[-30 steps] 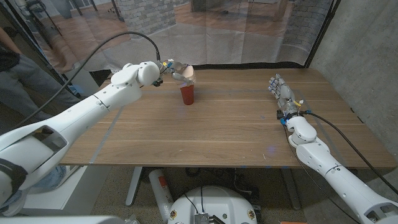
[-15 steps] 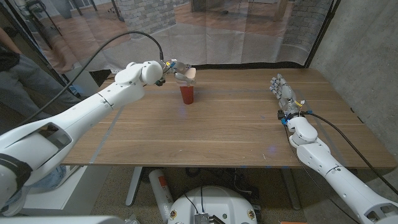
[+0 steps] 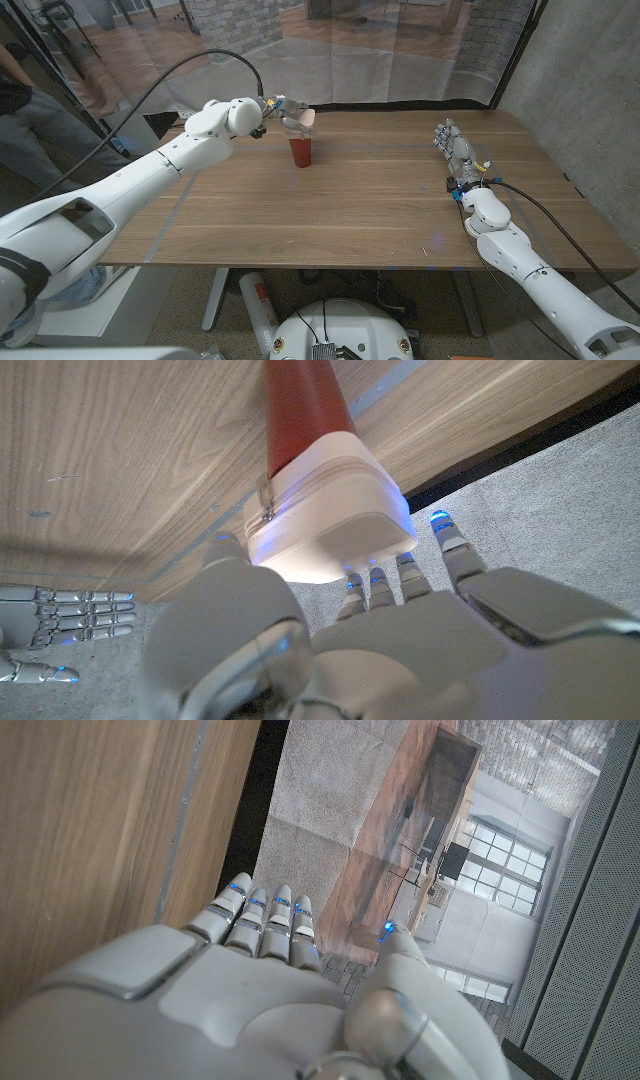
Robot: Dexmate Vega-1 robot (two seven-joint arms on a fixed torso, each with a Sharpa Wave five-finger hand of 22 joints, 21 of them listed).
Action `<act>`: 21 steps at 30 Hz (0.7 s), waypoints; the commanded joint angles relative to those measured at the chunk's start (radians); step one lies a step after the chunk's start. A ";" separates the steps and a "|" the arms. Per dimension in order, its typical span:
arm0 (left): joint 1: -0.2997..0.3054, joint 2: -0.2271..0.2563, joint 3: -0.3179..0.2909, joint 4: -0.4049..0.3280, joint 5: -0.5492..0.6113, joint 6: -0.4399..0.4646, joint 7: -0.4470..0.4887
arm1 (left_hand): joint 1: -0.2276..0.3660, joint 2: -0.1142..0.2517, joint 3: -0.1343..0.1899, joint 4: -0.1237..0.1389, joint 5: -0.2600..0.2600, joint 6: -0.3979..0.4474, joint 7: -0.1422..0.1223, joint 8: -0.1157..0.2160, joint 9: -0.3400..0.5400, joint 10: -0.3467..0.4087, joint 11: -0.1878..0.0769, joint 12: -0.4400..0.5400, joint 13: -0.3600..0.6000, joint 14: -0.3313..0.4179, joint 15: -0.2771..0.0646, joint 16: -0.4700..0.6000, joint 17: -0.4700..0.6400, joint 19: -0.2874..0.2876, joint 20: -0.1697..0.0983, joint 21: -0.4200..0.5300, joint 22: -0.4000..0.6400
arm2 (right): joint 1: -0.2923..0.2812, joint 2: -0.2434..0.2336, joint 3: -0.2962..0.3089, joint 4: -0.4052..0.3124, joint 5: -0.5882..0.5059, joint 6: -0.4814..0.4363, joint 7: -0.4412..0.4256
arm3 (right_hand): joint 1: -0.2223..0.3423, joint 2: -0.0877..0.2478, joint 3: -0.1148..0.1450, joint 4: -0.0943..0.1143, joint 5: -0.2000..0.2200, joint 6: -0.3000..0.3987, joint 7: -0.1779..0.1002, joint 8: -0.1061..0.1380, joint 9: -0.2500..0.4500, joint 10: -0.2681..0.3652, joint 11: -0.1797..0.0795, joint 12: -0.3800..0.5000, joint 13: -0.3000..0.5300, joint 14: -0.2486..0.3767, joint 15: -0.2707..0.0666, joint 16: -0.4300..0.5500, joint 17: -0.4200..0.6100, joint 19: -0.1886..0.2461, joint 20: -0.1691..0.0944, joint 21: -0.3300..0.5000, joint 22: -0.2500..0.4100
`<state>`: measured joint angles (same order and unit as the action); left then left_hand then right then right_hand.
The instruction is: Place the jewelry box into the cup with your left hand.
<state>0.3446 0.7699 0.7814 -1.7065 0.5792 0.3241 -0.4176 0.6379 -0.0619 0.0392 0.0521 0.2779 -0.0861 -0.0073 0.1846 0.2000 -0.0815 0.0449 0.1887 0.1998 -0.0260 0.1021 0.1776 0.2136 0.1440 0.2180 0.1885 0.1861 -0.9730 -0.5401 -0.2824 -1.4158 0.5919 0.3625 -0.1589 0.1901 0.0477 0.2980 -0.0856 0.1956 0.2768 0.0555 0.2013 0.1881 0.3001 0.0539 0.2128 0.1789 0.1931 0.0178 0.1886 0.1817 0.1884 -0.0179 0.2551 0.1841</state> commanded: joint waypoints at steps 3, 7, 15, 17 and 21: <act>0.016 0.013 -0.023 -0.043 0.002 0.028 0.012 | -0.011 -0.003 -0.011 0.003 0.006 -0.006 0.002 0.000 0.000 -0.008 0.002 0.005 0.001 -0.006 0.006 0.007 0.000 -0.008 0.000 0.000 0.002 | 0.000 -0.003 0.002 -0.003 0.002 0.005 0.007 | 0.000 0.008 0.003 -0.005 0.000 0.004 -0.008 -0.005 0.003 0.004 0.001 -0.003 0.005 0.005 0.002 -0.001 0.002 0.010 -0.001 -0.003 0.001; 0.015 0.017 -0.028 -0.056 0.005 0.033 0.011 | -0.014 -0.004 -0.014 0.004 0.008 -0.004 0.003 0.003 -0.001 -0.006 0.002 0.006 0.001 -0.006 0.006 0.008 -0.002 -0.010 -0.001 0.001 0.002 | -0.002 -0.004 0.004 -0.004 0.003 0.007 0.009 | 0.001 0.008 0.003 -0.005 0.000 0.004 -0.007 -0.005 0.003 0.004 0.000 -0.003 0.005 0.005 0.002 -0.001 0.002 0.010 -0.001 -0.004 0.001; 0.015 0.024 -0.037 -0.094 0.018 0.048 0.009 | -0.017 -0.004 -0.016 0.006 0.010 0.002 0.006 0.006 -0.001 -0.003 0.003 0.009 0.001 -0.008 0.008 0.009 -0.003 -0.013 -0.001 0.001 0.002 | -0.005 -0.006 0.008 -0.008 0.003 0.015 0.011 | 0.001 0.008 0.003 -0.006 0.000 0.005 -0.005 -0.005 0.003 0.004 0.000 -0.003 0.004 0.005 0.002 -0.001 0.002 0.011 -0.001 -0.006 0.001; 0.015 0.027 -0.041 -0.106 0.022 0.052 0.008 | -0.018 -0.004 -0.017 0.007 0.011 0.003 0.006 0.007 -0.001 -0.002 0.003 0.010 0.001 -0.008 0.006 0.009 -0.004 -0.014 -0.001 0.001 0.002 | -0.007 -0.008 0.008 -0.010 0.003 0.016 0.012 | 0.001 0.009 0.003 -0.006 0.000 0.004 -0.005 -0.005 0.003 0.004 0.000 -0.003 0.004 0.005 0.002 -0.001 0.002 0.011 -0.001 -0.006 0.001; 0.016 0.032 -0.048 -0.127 0.028 0.058 0.004 | -0.020 -0.004 -0.019 0.008 0.012 0.007 0.006 0.009 -0.002 -0.002 0.003 0.011 0.000 -0.008 0.006 0.010 -0.005 -0.016 -0.001 0.001 0.002 | -0.012 -0.010 0.010 -0.015 0.003 0.018 0.012 | 0.001 0.009 0.003 -0.006 0.000 0.005 -0.005 -0.004 0.003 0.004 -0.001 -0.003 0.004 0.004 0.002 -0.001 0.002 0.012 -0.001 -0.007 0.001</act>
<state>0.3583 0.7893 0.7505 -1.7814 0.5917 0.3629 -0.4087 0.6267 -0.0656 0.0258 0.0578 0.2868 -0.0821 -0.0035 0.1888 0.1951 -0.0812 0.0447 0.1925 0.1999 -0.0259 0.1021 0.1813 0.2090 0.1348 0.2164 0.1885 0.1862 -0.9760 -0.5449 -0.2773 -1.4220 0.5937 0.3726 -0.1504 0.1902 0.0477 0.2980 -0.0856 0.1956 0.2768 0.0555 0.2013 0.1881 0.3001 0.0539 0.2128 0.1789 0.1931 0.0178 0.1887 0.1817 0.1885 -0.0179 0.2512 0.1839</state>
